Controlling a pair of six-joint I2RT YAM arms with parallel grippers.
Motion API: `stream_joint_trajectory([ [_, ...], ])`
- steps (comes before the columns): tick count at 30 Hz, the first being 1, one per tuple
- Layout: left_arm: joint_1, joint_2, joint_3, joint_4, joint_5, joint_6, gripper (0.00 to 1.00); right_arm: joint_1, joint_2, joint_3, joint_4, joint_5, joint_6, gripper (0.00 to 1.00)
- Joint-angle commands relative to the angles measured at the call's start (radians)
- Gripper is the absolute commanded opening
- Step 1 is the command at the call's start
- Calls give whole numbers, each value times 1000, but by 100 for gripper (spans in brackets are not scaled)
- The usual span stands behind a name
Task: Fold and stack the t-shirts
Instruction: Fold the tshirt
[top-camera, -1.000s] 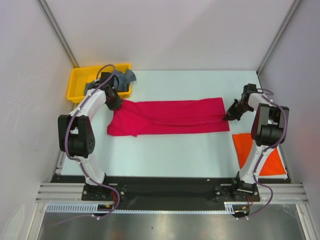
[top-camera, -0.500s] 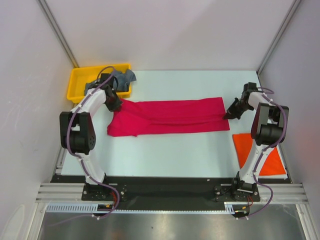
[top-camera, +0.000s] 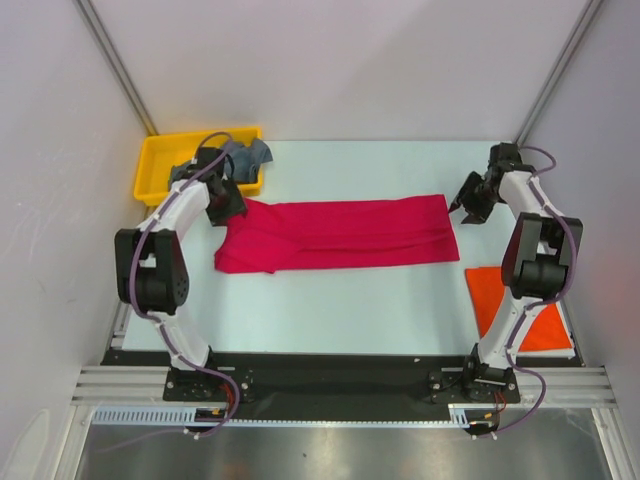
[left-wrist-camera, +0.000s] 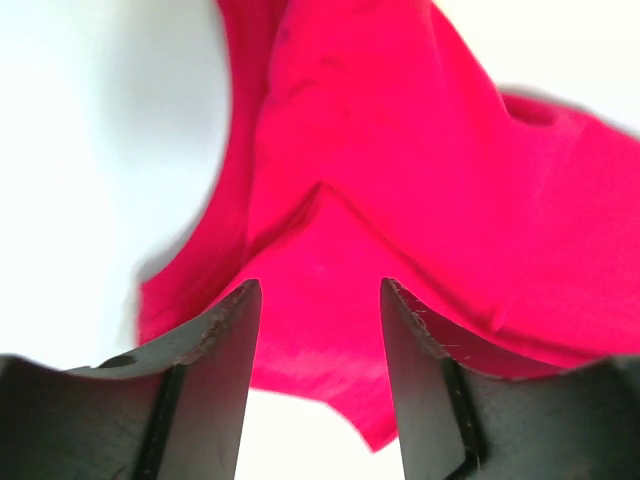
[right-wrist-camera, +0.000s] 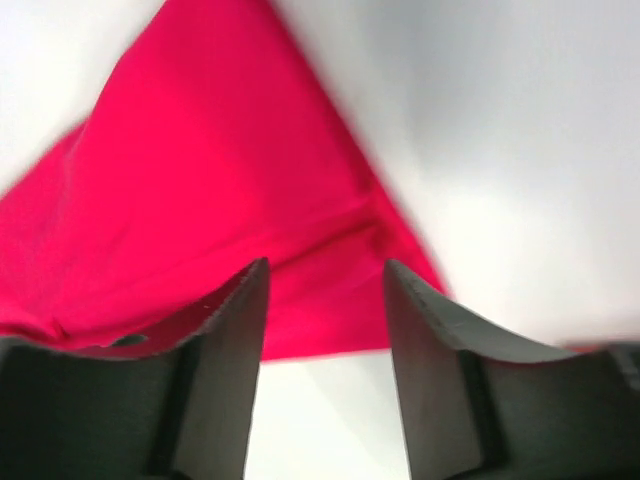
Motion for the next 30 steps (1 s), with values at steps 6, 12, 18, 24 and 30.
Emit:
stream_joint_trajectory([
  [6,8,-404,-278,105,163,93,58,393,-110,-100,148,-87,14,55],
  [12,6,-454,-415,140,295,90,49,649,-46,-90,310,-20,138,32],
  [18,5,-483,-427,128,364,113,41,785,15,-111,400,35,192,24],
  [24,5,-477,-453,114,386,127,42,872,66,-107,454,27,230,18],
  [30,5,-492,-466,118,398,104,42,914,129,-84,492,55,264,10],
])
